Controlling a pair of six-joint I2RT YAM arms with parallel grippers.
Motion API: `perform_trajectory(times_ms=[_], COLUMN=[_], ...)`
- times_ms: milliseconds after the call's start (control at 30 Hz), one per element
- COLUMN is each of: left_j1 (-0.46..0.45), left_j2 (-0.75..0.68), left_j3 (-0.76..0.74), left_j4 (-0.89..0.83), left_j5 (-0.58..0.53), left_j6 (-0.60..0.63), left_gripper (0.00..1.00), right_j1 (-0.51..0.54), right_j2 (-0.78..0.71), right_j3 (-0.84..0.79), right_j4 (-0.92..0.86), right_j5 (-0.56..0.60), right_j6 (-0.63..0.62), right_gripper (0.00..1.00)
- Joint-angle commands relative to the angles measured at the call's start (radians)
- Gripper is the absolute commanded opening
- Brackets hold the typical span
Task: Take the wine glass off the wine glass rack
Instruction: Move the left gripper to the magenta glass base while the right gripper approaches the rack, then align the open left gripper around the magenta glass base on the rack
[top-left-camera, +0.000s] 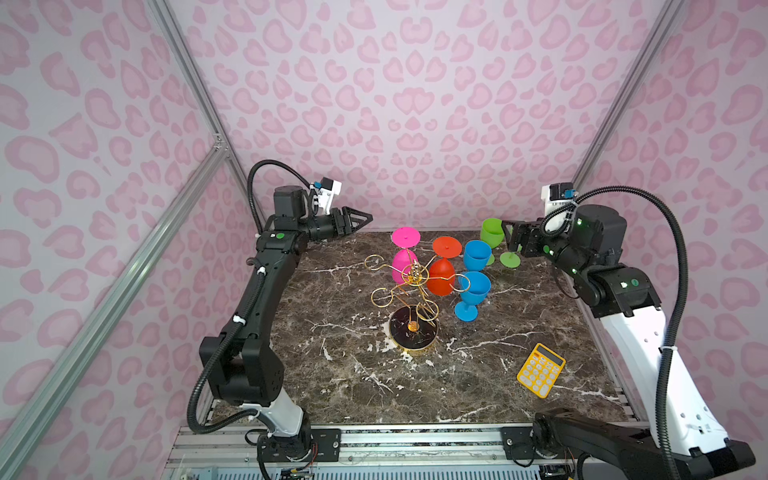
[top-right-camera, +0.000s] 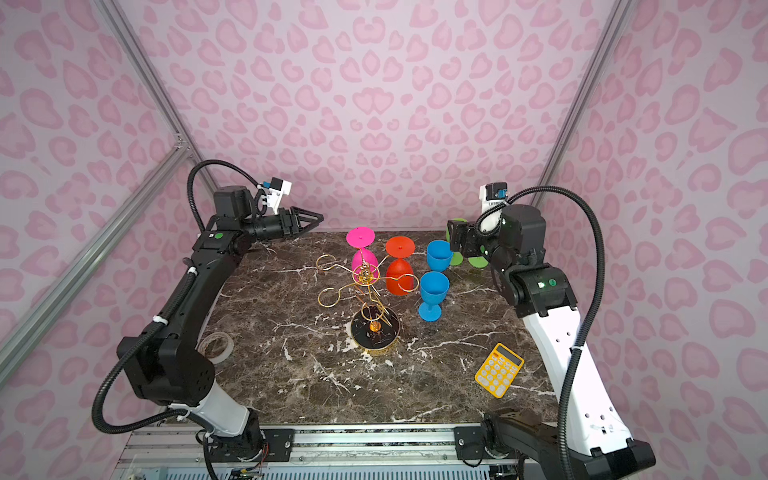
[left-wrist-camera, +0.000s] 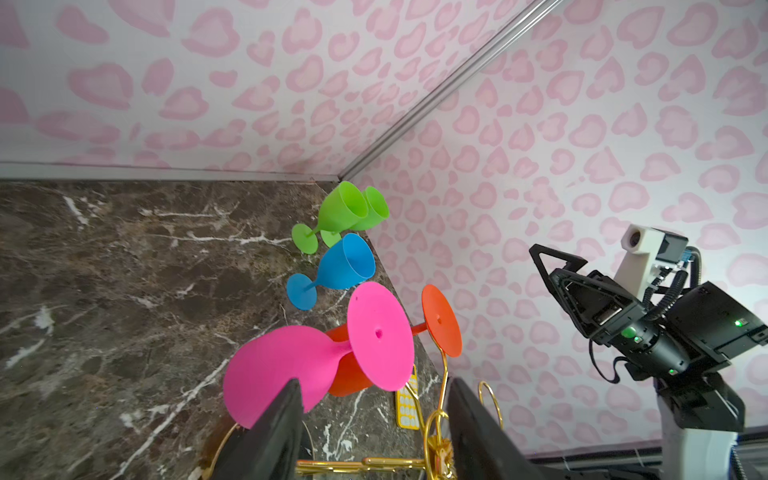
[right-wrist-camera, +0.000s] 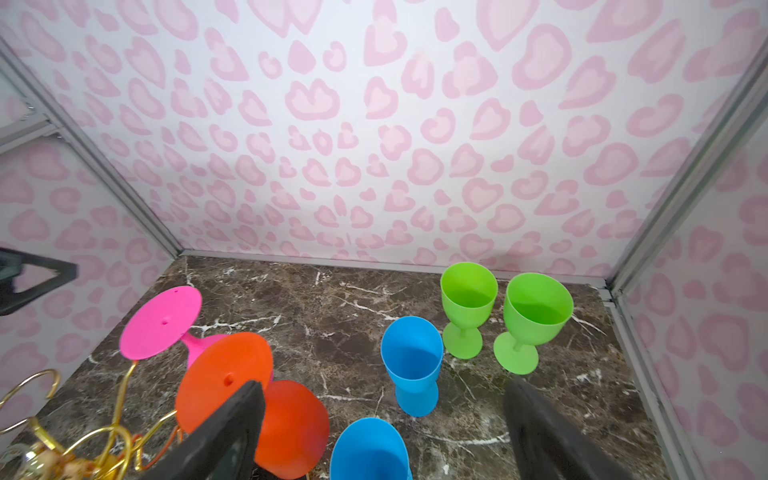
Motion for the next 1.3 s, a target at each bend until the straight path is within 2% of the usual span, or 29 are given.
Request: perform_trajectory(times_ms=[0,267,567,1267], left_j1=[-0.005,-0.069,-0.115,-0.160], left_j2=[0.057,0.191,0.296,0.314], left_j3=[0.079,0.275,0.429,0.451], left_j4=[-0.096,-0.329,-0.474,-0.505], left_j5=[0.077,0.001,-0.085,-0.128], left_j6=[0.035,0.179,0.243,0.271], left_gripper=[0.55,0.54,0.51,0.48], right_j1=[0.017,0.035,0.044,0.045], right_j2=[-0.033,-0.095,-0.148,-0.152], right_j3=[-0.024,-0.087,-0.132,-0.163], right_j4=[0.025,0.022,0.021,0.031], right_j5=[-0.018,-0.048,-0.056,-0.069], right_j6=[0.009,0.028,0.044,0.047], right_gripper=[0.92,0.92,0.92,0.92])
